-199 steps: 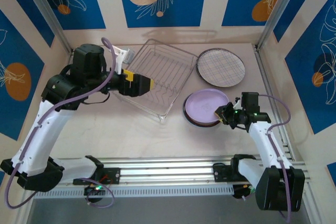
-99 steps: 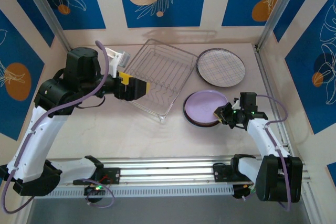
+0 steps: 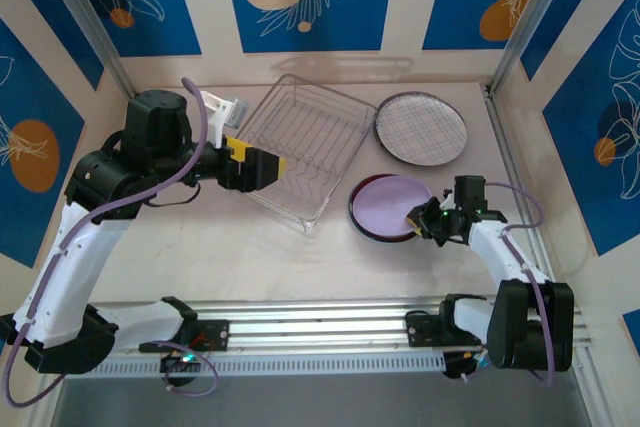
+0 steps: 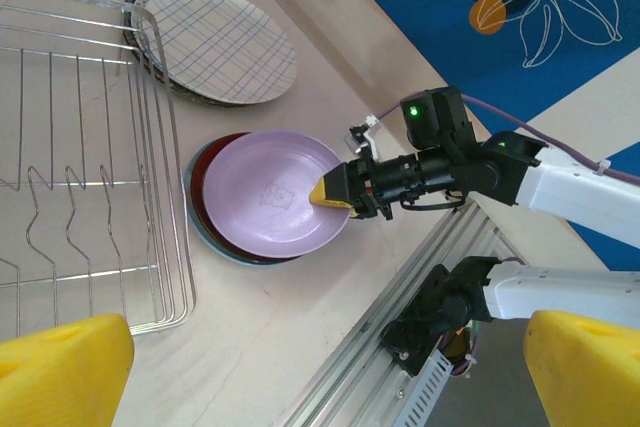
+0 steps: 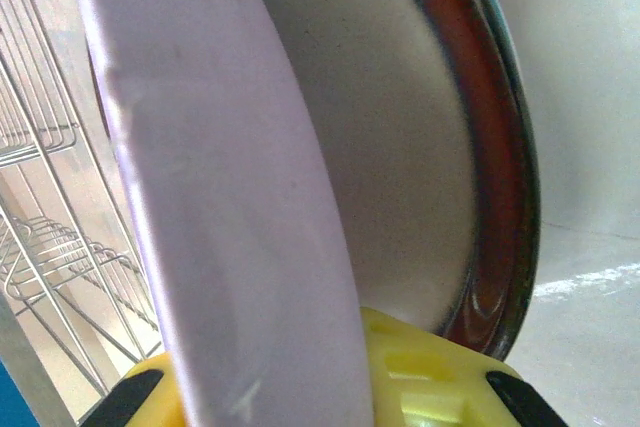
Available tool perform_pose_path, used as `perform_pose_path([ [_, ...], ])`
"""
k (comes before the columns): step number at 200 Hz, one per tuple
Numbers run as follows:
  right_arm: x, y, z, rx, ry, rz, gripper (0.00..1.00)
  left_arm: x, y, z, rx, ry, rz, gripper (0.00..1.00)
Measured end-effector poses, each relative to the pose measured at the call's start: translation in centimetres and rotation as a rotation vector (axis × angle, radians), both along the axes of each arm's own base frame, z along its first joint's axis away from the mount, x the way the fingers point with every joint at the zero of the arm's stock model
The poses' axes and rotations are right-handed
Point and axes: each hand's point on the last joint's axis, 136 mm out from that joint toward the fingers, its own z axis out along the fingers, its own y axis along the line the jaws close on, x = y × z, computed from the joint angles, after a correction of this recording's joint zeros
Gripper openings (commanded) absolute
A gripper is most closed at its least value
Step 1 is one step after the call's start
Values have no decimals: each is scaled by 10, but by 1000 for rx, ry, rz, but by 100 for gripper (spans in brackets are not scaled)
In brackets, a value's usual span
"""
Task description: Unload the plates from the dish rack
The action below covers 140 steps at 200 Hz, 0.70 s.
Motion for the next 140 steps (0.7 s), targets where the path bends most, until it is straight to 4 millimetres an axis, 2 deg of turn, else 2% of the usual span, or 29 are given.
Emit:
perform_pose_path([
  [23, 1, 2, -2, 14, 6, 10, 25, -1, 0, 1, -2, -1, 1, 100],
  [59, -5, 1, -9, 4, 60, 7, 44, -1, 0, 0, -2, 1, 1, 100],
  [79, -4, 1, -4, -4, 68, 10, 52, 0, 0, -1, 0, 3, 1, 100],
  [140, -6, -6, 8, -53, 128, -5, 60, -1, 1, -4, 1, 10, 3, 100],
])
